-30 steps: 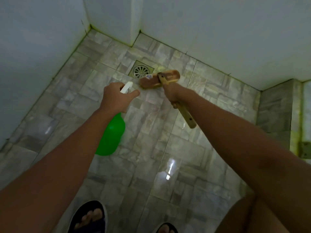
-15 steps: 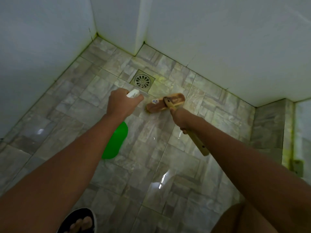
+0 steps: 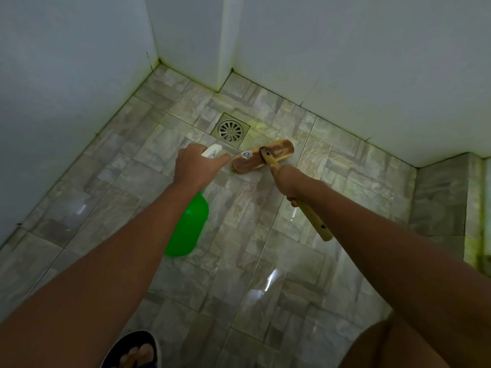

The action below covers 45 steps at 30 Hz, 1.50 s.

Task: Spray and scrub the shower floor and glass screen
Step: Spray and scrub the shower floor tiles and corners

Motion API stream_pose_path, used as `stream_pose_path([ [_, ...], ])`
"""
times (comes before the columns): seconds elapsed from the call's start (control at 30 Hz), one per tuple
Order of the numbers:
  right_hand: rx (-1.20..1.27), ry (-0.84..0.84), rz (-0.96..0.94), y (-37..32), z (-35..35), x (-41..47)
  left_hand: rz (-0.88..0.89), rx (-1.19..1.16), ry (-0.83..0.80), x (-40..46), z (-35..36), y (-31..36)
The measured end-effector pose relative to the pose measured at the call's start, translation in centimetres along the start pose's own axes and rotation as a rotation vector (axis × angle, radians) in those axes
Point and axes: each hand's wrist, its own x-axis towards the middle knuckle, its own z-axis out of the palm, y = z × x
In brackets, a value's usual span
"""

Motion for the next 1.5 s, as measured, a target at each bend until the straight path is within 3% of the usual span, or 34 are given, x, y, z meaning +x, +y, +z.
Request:
stream_pose_path([
  [0.17, -0.022, -0.016, 0.040, 1.6, 0.5, -1.1, -0.007, -0.080, 0.080, -0.3, -0.2, 0.0],
  [0.33, -0.206, -0.036, 0.109, 5.1, 1.2, -3.2, 0.009, -0.030, 0.112, 0.3, -0.6, -0.1],
  [0.63, -0.031, 0.056, -0.092, -7.6, -2.8, 5.9, 0.029, 0.033, 0.083, 1.1, -0.2, -0.2],
  [0.8, -0.156, 0.038, -0.134, -5.5, -0.6, 4.7, 0.031, 0.020, 0.056, 1.2, -0.2, -0.5],
  [1.0, -0.246, -0.017, 0.062, 2.3, -0.7, -1.1, -0.006, -0.031, 0.017, 2.2, 0.4, -0.7],
  [1.17, -0.136, 0.060, 0.125, 1.2, -2.1, 0.8, -0.022, -0.124, 0.085, 2.2, 0.2, 0.1],
  [1.5, -0.060, 0.187, 0.084, -4.5, -6.8, 6.8, 0.001, 0.038, 0.090, 1.2, -0.8, -1.2],
])
